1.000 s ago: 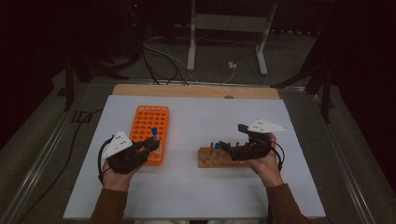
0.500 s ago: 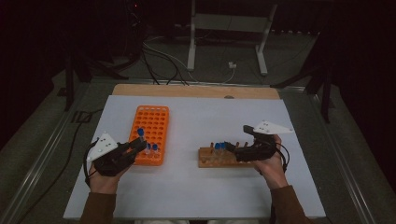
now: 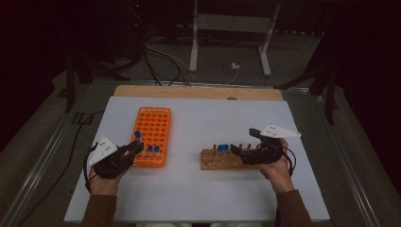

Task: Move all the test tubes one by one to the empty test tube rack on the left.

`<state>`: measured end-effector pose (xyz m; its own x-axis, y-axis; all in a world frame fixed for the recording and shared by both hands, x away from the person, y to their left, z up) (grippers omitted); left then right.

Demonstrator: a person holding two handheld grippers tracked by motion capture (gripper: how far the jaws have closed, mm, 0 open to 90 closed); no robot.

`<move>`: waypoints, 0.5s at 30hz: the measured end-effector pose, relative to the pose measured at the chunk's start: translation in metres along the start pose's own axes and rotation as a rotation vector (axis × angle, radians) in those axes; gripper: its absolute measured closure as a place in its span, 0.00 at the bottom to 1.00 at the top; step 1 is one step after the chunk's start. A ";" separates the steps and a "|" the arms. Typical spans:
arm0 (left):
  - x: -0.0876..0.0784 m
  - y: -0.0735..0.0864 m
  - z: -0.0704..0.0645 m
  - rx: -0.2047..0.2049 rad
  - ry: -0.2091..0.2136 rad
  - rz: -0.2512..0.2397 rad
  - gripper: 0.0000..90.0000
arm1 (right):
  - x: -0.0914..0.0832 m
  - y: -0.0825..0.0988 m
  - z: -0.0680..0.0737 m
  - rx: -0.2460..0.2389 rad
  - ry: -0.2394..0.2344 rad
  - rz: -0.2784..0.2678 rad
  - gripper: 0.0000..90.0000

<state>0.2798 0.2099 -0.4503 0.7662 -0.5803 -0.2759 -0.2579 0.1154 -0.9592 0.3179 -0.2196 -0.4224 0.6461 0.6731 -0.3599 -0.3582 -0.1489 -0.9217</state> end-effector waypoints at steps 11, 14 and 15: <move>0.011 0.013 0.003 0.015 -0.008 0.043 0.86 | 0.000 0.003 0.000 0.005 -0.004 -0.003 0.00; 0.012 0.016 0.004 0.018 -0.011 0.055 0.86 | 0.000 0.004 -0.001 0.008 -0.005 -0.003 0.00; 0.013 0.017 0.004 0.019 -0.009 0.059 0.86 | 0.000 0.005 -0.001 0.007 -0.005 -0.003 0.00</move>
Point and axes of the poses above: each handheld gripper's, and its own axes: x roughly forward along the jaws, y roughly out of its underside, z roughly to its left, the point moved 2 cm from there along x, roughly forward along the jaws, and after that the axes turned 4 degrees about -z, right-handed, at the moved point
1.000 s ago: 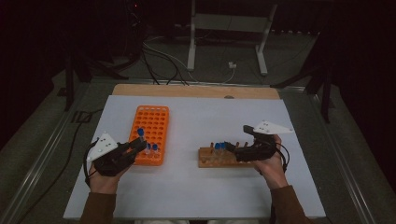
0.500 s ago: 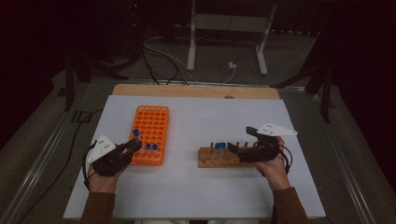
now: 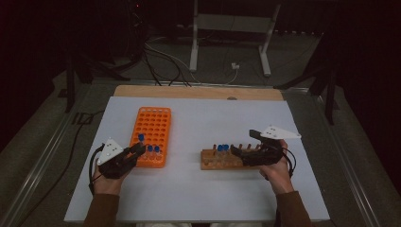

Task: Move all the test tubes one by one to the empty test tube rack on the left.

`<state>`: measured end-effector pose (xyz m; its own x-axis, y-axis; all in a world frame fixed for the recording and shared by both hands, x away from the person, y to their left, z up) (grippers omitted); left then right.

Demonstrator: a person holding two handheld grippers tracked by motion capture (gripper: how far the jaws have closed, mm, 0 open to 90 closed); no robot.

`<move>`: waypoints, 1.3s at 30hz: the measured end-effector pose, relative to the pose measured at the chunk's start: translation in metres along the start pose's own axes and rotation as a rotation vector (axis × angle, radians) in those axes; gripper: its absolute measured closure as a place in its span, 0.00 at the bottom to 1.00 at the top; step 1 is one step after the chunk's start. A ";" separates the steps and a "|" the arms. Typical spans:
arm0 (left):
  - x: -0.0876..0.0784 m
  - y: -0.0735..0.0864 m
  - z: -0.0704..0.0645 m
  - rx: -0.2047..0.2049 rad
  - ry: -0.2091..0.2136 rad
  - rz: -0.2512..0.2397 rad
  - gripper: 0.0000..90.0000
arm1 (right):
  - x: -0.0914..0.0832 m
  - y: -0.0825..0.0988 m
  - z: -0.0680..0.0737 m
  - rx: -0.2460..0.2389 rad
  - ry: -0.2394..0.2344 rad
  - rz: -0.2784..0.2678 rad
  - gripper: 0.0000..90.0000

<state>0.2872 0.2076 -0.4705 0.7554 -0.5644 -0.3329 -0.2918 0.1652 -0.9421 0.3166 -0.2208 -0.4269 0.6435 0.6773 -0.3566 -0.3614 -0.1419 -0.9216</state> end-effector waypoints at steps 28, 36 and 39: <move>0.010 0.022 0.002 0.014 -0.025 0.150 0.86 | 0.002 0.005 0.003 -0.001 -0.015 0.002 0.00; 0.012 0.025 -0.001 0.028 -0.027 0.190 0.87 | 0.004 0.006 0.005 -0.003 -0.019 0.004 0.00; 0.014 0.027 -0.001 0.038 -0.029 0.207 0.87 | 0.005 0.006 0.006 -0.010 -0.018 0.009 0.00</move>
Point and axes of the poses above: each handheld gripper's, and its own axes: x roughly forward along the jaws, y roughly out of its underside, z roughly to its left, the point moved 2 cm from there along x, roughly forward along the jaws, and after that the axes turned 4 degrees about -z, right-handed, at the moved point
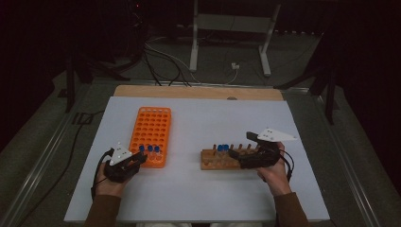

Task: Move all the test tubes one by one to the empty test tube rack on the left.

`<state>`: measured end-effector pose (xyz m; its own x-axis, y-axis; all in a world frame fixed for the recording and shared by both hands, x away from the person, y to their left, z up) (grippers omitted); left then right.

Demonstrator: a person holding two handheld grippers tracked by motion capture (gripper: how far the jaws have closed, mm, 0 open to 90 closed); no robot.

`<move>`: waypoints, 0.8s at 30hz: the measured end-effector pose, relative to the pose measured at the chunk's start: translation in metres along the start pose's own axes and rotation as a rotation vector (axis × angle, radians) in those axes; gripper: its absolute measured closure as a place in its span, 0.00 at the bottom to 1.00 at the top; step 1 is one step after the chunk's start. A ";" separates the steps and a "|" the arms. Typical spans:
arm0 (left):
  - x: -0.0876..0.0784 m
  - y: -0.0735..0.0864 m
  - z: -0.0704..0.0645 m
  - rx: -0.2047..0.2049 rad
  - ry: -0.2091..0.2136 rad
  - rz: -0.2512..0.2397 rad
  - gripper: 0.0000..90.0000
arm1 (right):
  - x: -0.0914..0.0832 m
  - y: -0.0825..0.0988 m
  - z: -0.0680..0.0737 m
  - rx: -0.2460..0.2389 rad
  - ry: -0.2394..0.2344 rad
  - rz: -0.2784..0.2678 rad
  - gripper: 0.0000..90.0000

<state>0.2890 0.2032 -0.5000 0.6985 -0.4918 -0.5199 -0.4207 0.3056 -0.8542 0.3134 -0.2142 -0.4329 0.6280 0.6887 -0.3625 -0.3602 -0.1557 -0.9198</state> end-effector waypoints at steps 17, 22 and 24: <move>-0.001 0.002 0.000 -0.031 0.020 -0.026 0.81 | 0.002 0.002 0.002 -0.021 -0.003 0.019 0.00; -0.010 -0.003 0.002 -0.066 0.028 -0.092 0.70 | 0.002 0.003 0.000 -0.019 -0.017 0.030 0.01; -0.014 -0.005 0.002 -0.078 0.027 -0.115 0.63 | 0.002 0.005 0.000 -0.025 -0.013 0.036 0.06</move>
Point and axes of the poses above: each handheld gripper's, and its own axes: x roughly forward along the jaws, y roughly out of its underside, z roughly to its left, the point moved 2 cm from there along x, roughly forward along the jaws, and after that the axes turned 4 degrees about -z, right-handed, at the moved point
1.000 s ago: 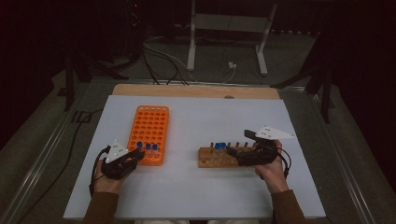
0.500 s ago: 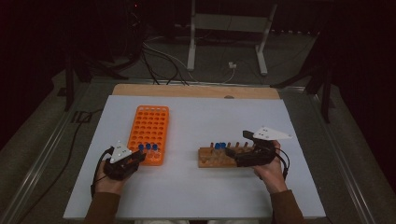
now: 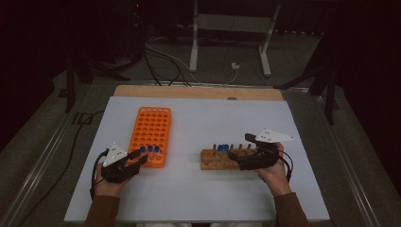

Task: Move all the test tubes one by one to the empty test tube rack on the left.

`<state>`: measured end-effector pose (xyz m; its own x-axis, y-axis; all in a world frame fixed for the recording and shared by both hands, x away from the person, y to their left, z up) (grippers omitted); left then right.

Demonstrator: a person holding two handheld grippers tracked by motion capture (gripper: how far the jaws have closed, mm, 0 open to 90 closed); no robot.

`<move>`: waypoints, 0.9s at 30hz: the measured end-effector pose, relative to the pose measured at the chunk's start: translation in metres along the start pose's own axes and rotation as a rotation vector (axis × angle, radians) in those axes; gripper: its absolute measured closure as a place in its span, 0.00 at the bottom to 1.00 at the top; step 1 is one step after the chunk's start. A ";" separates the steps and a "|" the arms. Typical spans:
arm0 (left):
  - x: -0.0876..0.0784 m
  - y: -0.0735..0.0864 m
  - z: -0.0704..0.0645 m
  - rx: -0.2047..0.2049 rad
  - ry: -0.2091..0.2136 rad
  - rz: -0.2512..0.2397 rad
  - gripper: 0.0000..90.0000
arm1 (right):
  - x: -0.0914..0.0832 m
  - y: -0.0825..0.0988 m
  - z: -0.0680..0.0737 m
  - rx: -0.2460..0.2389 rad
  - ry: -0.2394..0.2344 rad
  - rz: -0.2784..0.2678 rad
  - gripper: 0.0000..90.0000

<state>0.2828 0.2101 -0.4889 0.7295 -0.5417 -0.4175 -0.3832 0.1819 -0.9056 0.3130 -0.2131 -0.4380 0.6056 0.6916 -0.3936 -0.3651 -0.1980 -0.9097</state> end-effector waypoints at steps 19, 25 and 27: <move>-0.011 -0.014 0.002 -0.087 -0.103 -0.074 0.01 | 0.023 0.019 0.005 -0.082 -0.031 0.103 0.62; -0.011 -0.013 0.002 -0.086 -0.097 -0.076 0.01 | 0.028 0.020 0.007 -0.111 -0.021 0.112 0.76; -0.011 -0.013 0.002 -0.084 -0.097 -0.073 0.01 | 0.029 0.021 0.008 -0.117 -0.015 0.111 0.79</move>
<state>0.2808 0.2153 -0.4725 0.8069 -0.4688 -0.3593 -0.3697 0.0736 -0.9262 0.3173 -0.1923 -0.4673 0.5555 0.6709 -0.4913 -0.3437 -0.3528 -0.8703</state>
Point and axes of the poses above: each handheld gripper's, and its own axes: x roughly forward along the jaws, y roughly out of its underside, z roughly to its left, the point moved 2 cm from there along x, roughly forward along the jaws, and after that the axes turned 4 degrees about -z, right-handed, at the moved point
